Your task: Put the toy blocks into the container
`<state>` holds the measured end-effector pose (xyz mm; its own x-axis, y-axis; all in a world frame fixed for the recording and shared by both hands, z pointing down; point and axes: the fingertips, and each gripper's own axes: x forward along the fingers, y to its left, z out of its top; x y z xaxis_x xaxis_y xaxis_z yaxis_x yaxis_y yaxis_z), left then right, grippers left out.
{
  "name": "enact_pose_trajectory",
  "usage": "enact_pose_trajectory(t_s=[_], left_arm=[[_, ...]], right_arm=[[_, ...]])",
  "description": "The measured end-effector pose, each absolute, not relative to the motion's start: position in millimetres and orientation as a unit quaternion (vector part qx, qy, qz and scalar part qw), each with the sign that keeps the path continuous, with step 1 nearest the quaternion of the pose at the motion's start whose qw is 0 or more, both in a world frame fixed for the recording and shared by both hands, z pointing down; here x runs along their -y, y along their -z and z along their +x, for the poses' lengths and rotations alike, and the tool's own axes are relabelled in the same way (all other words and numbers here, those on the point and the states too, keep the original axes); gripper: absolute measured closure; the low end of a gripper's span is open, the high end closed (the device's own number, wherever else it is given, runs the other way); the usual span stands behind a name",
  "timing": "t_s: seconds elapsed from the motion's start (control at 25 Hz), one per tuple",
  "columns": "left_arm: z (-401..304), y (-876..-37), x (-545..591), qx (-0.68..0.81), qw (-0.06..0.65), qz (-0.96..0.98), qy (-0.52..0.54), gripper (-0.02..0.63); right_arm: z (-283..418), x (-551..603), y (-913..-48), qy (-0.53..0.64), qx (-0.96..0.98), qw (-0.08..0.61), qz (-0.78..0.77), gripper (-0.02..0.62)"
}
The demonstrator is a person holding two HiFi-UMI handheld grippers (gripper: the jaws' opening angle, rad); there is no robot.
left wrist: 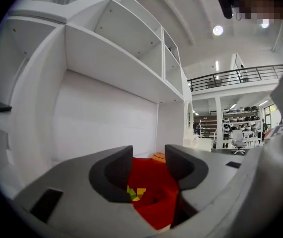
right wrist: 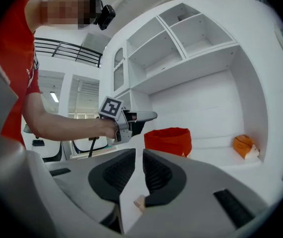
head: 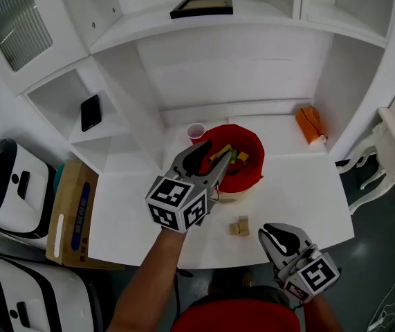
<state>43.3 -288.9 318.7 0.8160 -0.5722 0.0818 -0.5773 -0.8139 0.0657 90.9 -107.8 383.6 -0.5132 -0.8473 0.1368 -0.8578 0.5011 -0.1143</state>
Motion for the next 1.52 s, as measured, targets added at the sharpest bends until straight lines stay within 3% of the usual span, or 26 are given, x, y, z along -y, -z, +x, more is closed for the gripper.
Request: enact_pose_trajectory(t_s=[0.08, 0.16, 0.36, 0.64, 0.84, 1.2, 1.52], left_arm=[[41.8, -315.4, 276.1, 0.292, 0.043, 0.955, -0.015, 0.378], [37.6, -312.6, 260.0, 0.288, 0.041, 0.957, 0.0, 0.468], [23.1, -315.8, 220.7, 0.296, 0.034, 0.954, 0.01, 0.589], [4.1, -332.4, 180.8, 0.305, 0.053, 0.951, 0.002, 0.589], [-8.9, -335.9, 173.0, 0.318, 0.057, 0.947, 0.0, 0.589], [-13.4, -342.0, 170.4, 0.324, 0.061, 0.944, -0.005, 0.589], [-1.1, -346.1, 171.1, 0.308, 0.065, 0.949, -0.001, 0.589]], right_arm=[[90.3, 111.4, -405.3, -0.088, 0.874, 0.072, 0.472, 0.514], [86.6, 111.8, -429.5, -0.093, 0.881, 0.124, 0.446, 0.497], [77.2, 114.0, -482.7, -0.061, 0.891, 0.23, 0.386, 0.492], [57.7, 120.0, -540.7, 0.008, 0.884, 0.363, 0.296, 0.462], [49.8, 122.4, -568.6, 0.039, 0.871, 0.414, 0.262, 0.462], [49.0, 125.2, -574.7, 0.057, 0.868, 0.417, 0.264, 0.491], [60.8, 124.2, -506.3, 0.003, 0.895, 0.268, 0.356, 0.495]])
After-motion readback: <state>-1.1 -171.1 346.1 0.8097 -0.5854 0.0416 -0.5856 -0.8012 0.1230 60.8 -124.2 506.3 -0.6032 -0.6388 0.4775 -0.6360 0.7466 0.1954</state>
